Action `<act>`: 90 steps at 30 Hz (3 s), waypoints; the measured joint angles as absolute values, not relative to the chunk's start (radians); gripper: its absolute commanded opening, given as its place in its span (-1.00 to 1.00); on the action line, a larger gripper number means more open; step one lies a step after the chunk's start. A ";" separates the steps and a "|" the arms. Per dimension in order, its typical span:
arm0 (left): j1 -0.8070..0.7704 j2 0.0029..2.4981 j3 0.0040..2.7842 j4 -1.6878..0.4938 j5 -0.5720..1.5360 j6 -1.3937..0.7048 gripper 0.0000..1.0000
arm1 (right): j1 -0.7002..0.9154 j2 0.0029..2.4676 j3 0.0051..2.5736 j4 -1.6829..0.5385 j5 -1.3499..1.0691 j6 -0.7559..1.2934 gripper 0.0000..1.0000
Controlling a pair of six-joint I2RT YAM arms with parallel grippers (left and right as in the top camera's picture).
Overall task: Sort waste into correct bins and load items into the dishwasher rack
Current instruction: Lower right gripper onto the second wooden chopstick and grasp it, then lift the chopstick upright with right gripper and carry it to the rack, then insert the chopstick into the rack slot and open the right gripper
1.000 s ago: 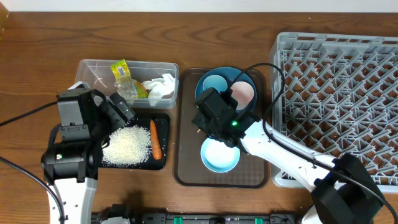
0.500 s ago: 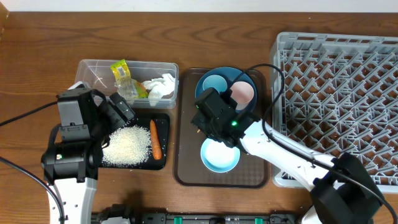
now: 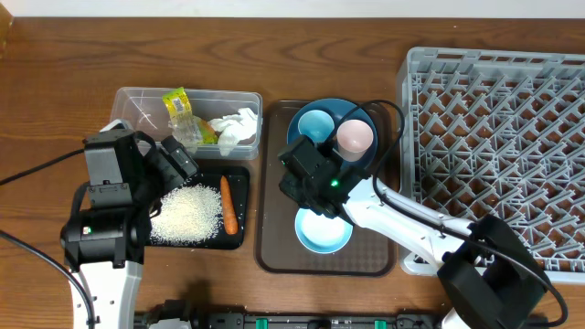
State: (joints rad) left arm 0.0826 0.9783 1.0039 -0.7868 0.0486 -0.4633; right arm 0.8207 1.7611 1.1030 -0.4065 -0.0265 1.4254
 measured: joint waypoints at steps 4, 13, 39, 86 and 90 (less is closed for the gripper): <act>0.083 0.978 1.004 -0.787 0.049 -0.463 0.98 | 0.821 1.761 1.103 -0.406 -0.027 1.425 -0.75; 0.083 0.978 1.004 -0.787 0.049 -0.463 0.98 | 0.820 1.761 1.103 -0.406 -0.056 1.422 -0.97; 0.083 0.978 1.004 -0.787 0.049 -0.463 0.98 | 0.820 1.567 1.103 -0.516 -0.025 1.322 -0.98; 0.083 0.978 1.004 -0.786 0.049 -0.463 0.97 | 0.369 1.286 0.999 -1.162 0.210 0.464 -0.98; 0.083 0.978 1.004 -0.787 0.049 -0.463 0.98 | 0.329 1.303 0.987 -1.147 0.214 0.463 -0.98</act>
